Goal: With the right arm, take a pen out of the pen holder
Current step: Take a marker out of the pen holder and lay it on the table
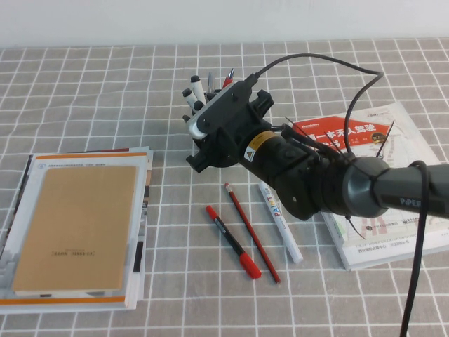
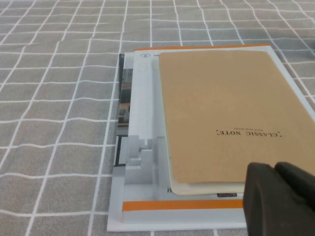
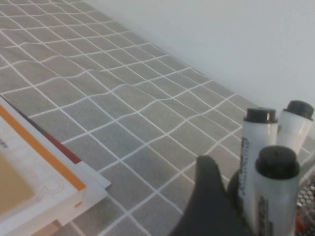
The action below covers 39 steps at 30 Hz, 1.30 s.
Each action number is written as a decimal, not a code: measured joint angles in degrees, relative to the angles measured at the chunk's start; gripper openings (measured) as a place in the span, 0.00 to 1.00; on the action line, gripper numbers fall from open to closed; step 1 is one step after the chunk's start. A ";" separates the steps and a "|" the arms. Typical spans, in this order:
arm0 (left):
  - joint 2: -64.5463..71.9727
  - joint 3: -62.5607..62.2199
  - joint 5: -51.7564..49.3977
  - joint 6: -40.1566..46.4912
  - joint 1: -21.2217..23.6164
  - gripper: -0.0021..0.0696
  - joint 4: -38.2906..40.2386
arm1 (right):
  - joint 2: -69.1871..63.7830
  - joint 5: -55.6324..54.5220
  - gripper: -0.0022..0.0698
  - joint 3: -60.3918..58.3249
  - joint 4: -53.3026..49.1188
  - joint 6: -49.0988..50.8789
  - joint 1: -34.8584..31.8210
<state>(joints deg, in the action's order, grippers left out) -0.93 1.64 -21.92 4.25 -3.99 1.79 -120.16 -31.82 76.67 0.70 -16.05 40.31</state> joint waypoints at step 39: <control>0.00 0.00 0.00 0.00 0.00 0.02 0.00 | -0.73 -1.41 0.25 0.08 2.65 -3.87 0.00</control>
<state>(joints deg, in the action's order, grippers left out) -0.93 1.64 -21.92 4.25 -3.99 1.79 -120.89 -33.23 76.74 3.35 -19.93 40.31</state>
